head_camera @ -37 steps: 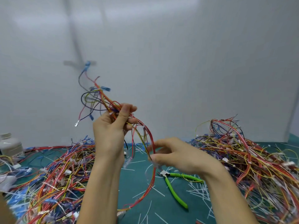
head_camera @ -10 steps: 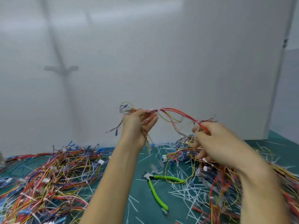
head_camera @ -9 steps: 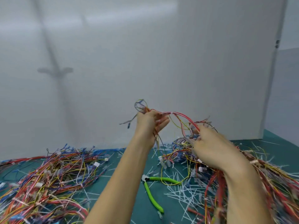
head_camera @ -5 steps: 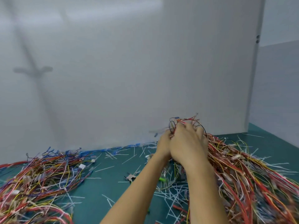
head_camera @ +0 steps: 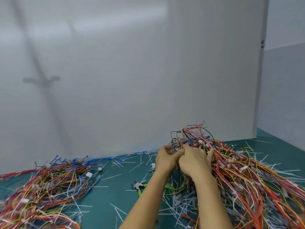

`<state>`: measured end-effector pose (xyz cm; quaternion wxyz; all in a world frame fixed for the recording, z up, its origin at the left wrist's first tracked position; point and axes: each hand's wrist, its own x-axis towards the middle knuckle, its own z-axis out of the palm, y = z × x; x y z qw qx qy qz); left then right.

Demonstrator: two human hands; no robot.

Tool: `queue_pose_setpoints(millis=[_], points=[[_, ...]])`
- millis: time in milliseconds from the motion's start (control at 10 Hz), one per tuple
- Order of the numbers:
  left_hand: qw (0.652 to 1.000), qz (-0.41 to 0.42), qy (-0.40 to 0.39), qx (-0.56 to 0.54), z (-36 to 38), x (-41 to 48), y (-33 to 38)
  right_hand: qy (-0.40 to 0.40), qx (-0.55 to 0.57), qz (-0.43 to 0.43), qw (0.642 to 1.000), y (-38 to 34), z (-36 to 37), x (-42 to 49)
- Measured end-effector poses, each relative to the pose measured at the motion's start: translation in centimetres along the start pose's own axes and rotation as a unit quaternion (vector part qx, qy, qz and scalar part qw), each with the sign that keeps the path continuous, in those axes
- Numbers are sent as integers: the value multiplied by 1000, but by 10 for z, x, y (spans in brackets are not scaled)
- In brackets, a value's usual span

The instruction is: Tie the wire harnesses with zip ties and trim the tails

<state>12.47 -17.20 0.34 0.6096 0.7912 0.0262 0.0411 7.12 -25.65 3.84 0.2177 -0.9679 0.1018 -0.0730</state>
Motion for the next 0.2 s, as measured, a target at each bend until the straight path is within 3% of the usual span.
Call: queue_pose_setpoints(millis=[100,200], points=[[998,-38,17,-54,-41,-9,10,9,44,-30,999,-15,-17,-10],[990,-36,80,-106,-87,-24,27,78,139,-115,980,-33,-42,-27]])
